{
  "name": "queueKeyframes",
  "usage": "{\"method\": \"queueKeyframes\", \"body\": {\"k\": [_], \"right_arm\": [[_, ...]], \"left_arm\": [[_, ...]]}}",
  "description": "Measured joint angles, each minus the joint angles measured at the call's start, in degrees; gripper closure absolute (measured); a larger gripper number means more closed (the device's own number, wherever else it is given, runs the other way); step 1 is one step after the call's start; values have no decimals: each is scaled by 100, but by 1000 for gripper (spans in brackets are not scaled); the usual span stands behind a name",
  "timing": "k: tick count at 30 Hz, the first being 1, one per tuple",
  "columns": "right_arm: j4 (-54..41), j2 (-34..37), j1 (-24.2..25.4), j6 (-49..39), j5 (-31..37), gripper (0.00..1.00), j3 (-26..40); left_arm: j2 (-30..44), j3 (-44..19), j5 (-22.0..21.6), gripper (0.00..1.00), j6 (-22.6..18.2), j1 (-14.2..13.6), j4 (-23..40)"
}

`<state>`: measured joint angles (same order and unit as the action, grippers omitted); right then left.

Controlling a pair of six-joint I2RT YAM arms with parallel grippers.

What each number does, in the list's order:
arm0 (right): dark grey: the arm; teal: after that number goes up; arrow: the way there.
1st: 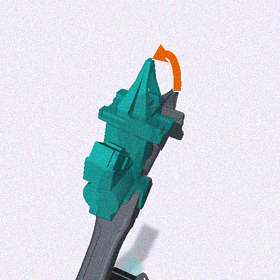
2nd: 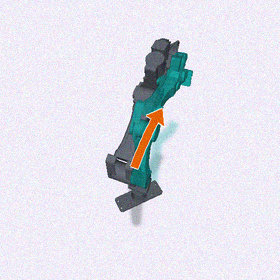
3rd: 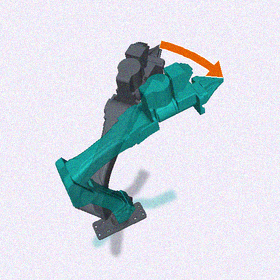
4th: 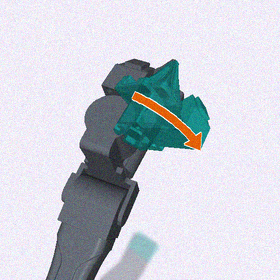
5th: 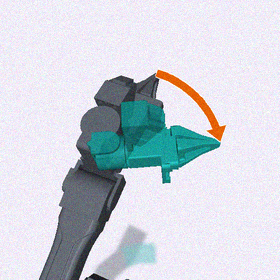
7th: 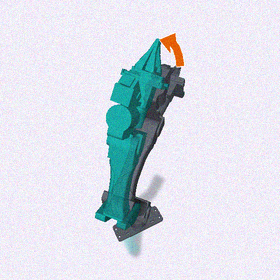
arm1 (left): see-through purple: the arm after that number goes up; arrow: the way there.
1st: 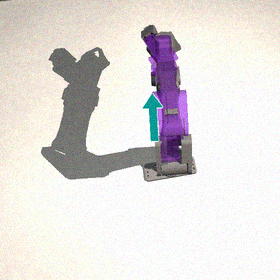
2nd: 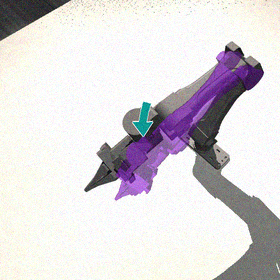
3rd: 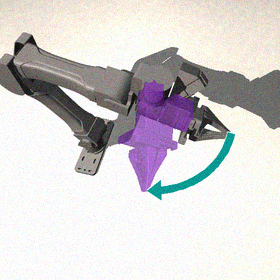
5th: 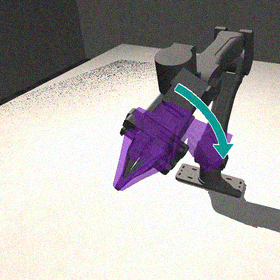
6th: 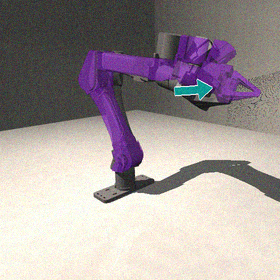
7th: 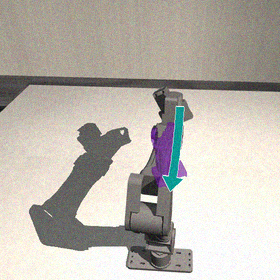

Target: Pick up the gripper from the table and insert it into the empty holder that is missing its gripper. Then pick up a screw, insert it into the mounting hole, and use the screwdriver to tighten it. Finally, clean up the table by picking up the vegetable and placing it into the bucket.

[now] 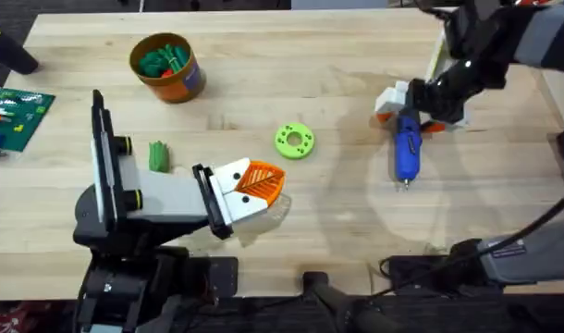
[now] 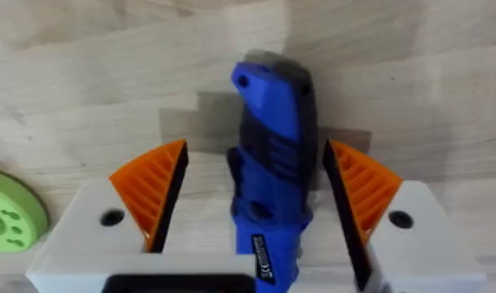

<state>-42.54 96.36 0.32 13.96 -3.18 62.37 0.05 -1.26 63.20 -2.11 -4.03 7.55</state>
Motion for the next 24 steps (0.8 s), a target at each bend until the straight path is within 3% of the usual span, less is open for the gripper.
{"method": "queueKeyframes", "body": {"k": [6,24], "right_arm": [[248,-111,-5,-104,56,13,-314],[271,-116,-74,-374,238,13,-339]], "left_arm": [[0,0,-1,985,0,0,0],[0,0,-1,985,0,0,0]]}}
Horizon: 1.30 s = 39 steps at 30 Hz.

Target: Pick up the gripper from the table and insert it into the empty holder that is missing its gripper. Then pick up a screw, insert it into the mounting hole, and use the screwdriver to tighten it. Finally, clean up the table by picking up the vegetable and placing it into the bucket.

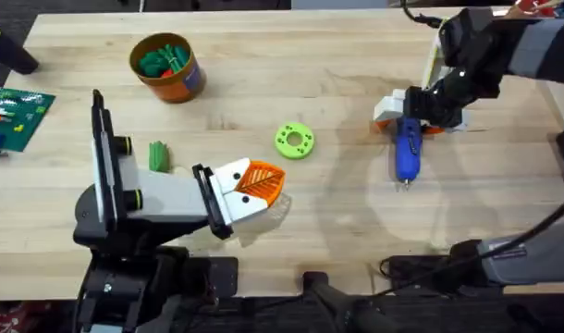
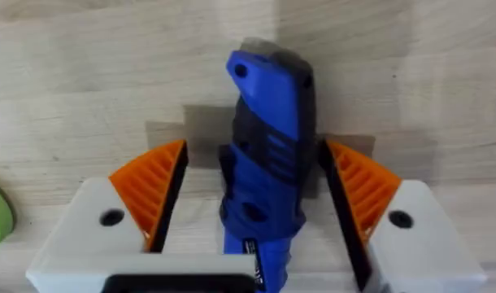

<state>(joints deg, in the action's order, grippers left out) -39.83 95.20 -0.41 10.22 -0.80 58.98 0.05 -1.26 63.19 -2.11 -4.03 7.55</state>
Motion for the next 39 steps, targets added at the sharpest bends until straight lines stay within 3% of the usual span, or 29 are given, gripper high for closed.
{"method": "queueKeyframes", "body": {"k": [13,16,20,21,22,39], "right_arm": [[7,92,-284,-23,393,42,-4],[3,101,-282,-55,432,278,0],[31,133,-277,-92,529,845,11],[43,155,-274,-102,562,941,14],[51,162,-270,-104,574,971,17],[-39,40,-275,-105,532,970,-34]], "left_arm": [[0,0,1,985,0,0,0],[0,0,-1,985,0,0,0],[0,0,0,985,0,0,0],[0,0,1,985,0,0,0],[0,0,0,985,0,0,0],[0,0,-1,985,0,0,0]]}}
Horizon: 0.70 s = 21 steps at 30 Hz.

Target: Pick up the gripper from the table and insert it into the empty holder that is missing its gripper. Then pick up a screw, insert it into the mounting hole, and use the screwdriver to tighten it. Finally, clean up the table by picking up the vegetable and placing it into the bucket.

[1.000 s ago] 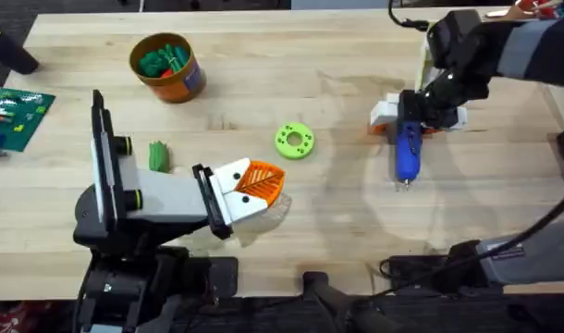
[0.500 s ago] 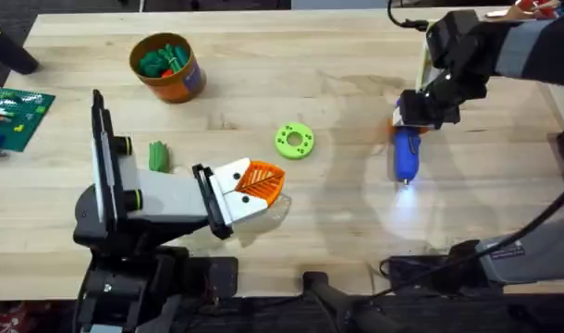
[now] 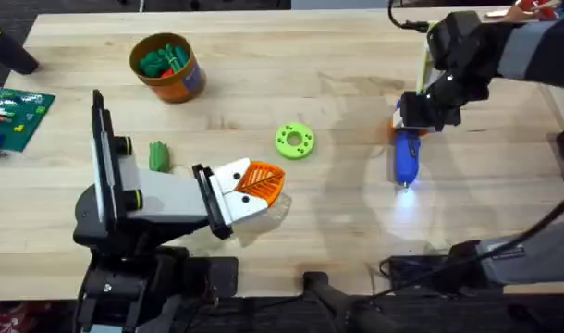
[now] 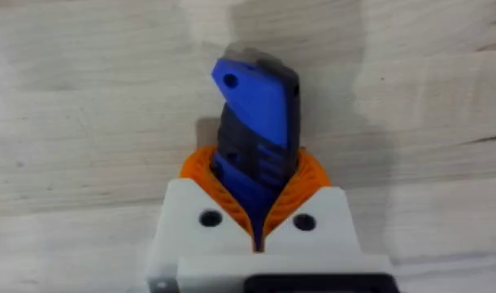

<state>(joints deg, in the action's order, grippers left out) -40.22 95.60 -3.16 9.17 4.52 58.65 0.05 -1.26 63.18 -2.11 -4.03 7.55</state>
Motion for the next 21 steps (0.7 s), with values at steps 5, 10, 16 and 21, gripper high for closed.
{"method": "queueKeyframes", "body": {"k": [5,10,16,21], "right_arm": [[-249,-409,0,0,-73,970,-49],[-539,-1140,0,0,-107,970,32],[-569,-1987,-4,0,-402,970,255],[-457,-3008,-7,-2,-880,970,306]], "left_arm": [[0,0,2,985,0,0,-1],[0,0,0,985,0,0,0],[0,0,0,985,0,0,0],[0,0,0,985,0,0,0]]}}
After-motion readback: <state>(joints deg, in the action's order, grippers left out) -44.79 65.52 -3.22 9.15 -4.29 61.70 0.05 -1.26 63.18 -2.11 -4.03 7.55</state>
